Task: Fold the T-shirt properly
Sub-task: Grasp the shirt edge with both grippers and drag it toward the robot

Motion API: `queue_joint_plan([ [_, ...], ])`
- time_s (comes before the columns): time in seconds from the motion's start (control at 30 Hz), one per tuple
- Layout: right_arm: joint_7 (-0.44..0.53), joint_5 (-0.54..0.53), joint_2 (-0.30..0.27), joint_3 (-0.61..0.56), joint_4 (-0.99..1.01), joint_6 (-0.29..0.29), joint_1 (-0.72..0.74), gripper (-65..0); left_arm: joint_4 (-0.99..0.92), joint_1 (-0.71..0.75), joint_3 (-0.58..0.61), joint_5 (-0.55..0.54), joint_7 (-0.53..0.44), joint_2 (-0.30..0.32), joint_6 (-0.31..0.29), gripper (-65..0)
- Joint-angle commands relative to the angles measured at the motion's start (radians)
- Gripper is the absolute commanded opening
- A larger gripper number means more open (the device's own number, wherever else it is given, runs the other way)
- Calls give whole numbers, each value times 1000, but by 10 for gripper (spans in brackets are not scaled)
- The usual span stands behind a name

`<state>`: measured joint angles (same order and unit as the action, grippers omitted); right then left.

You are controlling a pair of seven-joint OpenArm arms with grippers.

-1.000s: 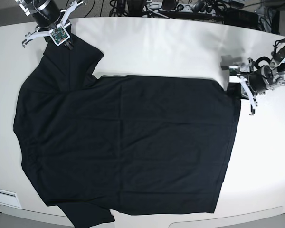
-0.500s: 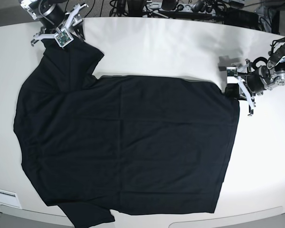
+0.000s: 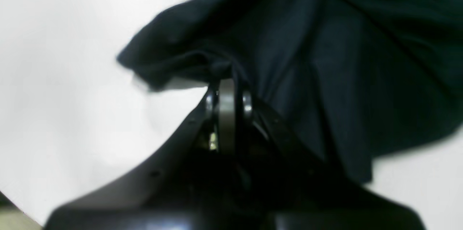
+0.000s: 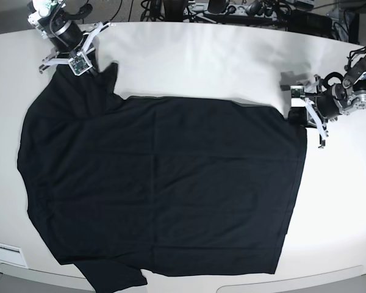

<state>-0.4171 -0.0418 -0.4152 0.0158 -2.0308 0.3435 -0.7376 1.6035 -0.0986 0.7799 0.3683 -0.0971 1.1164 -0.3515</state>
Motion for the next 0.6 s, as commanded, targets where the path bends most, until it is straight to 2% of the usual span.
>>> queue_joint_plan([
  [0.0, -11, 8, -25, 6, -53, -5, -25, -650, 17, 4, 5, -12, 0, 38, -48, -650],
  [0.13, -60, 113, -82, 32, -213, -62, -111, -650, 105, 4, 5, -45, 0, 117, -48, -650],
  [0.23, -60, 125, -119, 87, -290, -71, -196, -650, 190, 5, 5, -55, 0, 184, -49, -650],
  [0.3, -66, 125, -136, 130, -322, -71, -248, -650, 247, 5, 5, -105, 0, 229, -58, -650],
  [0.4, -85, 124, -140, 194, -325, -71, -335, -650, 332, 11, 5, -157, 8, 288, -115, -650],
  [0.57, -85, 117, -139, 240, -325, -74, -473, -650, 465, 95, 5, -179, 66, 388, -120, -650],
])
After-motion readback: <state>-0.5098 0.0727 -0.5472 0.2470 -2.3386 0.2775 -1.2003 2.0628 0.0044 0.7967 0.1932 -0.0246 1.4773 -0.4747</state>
